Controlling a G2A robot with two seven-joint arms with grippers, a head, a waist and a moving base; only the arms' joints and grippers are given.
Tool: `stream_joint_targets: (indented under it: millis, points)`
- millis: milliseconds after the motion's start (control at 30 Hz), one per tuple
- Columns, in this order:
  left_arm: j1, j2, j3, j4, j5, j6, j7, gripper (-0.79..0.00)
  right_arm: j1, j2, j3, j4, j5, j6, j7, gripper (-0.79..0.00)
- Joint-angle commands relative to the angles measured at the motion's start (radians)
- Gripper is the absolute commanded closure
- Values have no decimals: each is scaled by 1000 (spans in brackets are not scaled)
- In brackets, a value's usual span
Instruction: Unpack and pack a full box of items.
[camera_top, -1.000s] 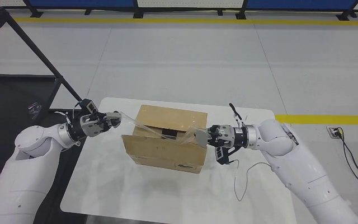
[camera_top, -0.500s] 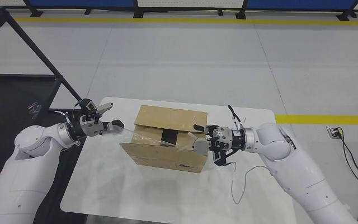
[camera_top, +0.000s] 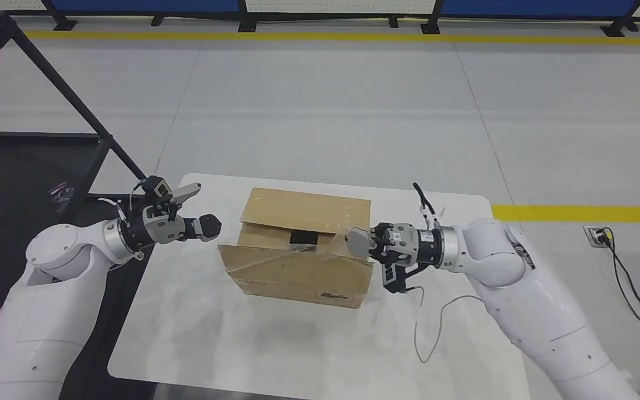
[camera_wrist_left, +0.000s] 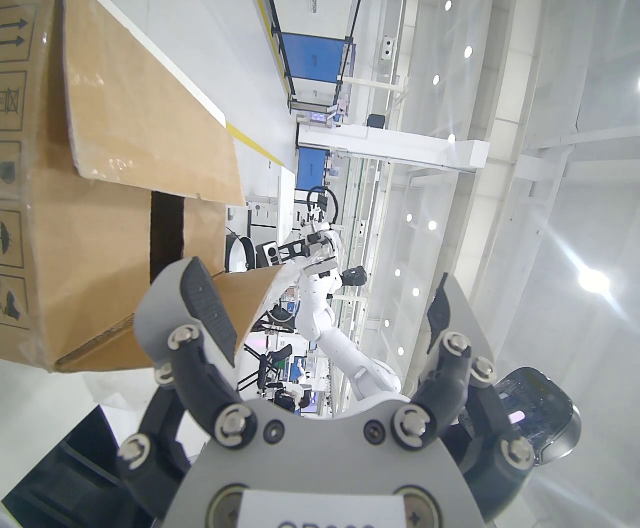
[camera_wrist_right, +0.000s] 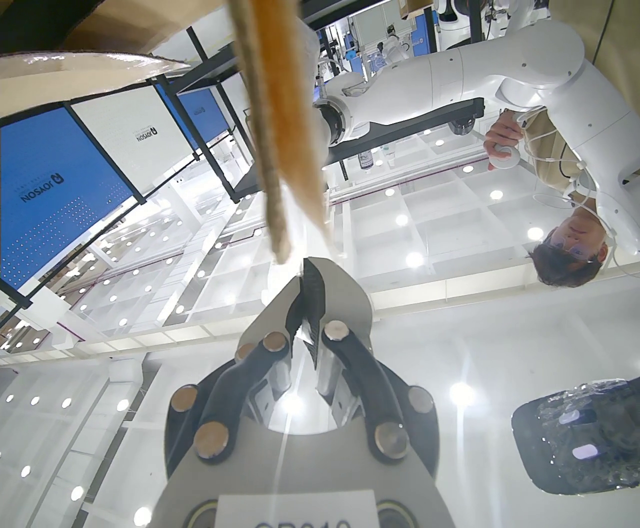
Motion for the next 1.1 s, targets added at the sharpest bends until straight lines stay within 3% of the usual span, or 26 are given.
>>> stream_joint_targets:
  millis: [0, 367, 600, 700, 867, 1067]
  points:
    - [0, 0, 0, 0, 0, 0, 0, -785, -6, 1, 6, -15, -15, -6, 10, 0]
    - [3, 0, 1, -6, -2, -2, 0, -785, -28, 5, 17, -68, -56, -59, 18, 0]
    - [83, 6, -27, -116, -120, -62, -208, -785, -22, 1, 10, -65, -60, -79, 23, 0]
    - [97, 10, -47, -131, -141, -75, -242, -785, -17, -2, 4, -62, -59, -87, 22, 0]
    - [111, 15, -25, -170, -3, -85, -160, -785, -10, -5, -2, -57, -57, -87, 21, 0]
    - [106, 7, 38, -174, 141, -73, 23, -785, -12, -6, 0, -69, -60, -71, 27, 0]
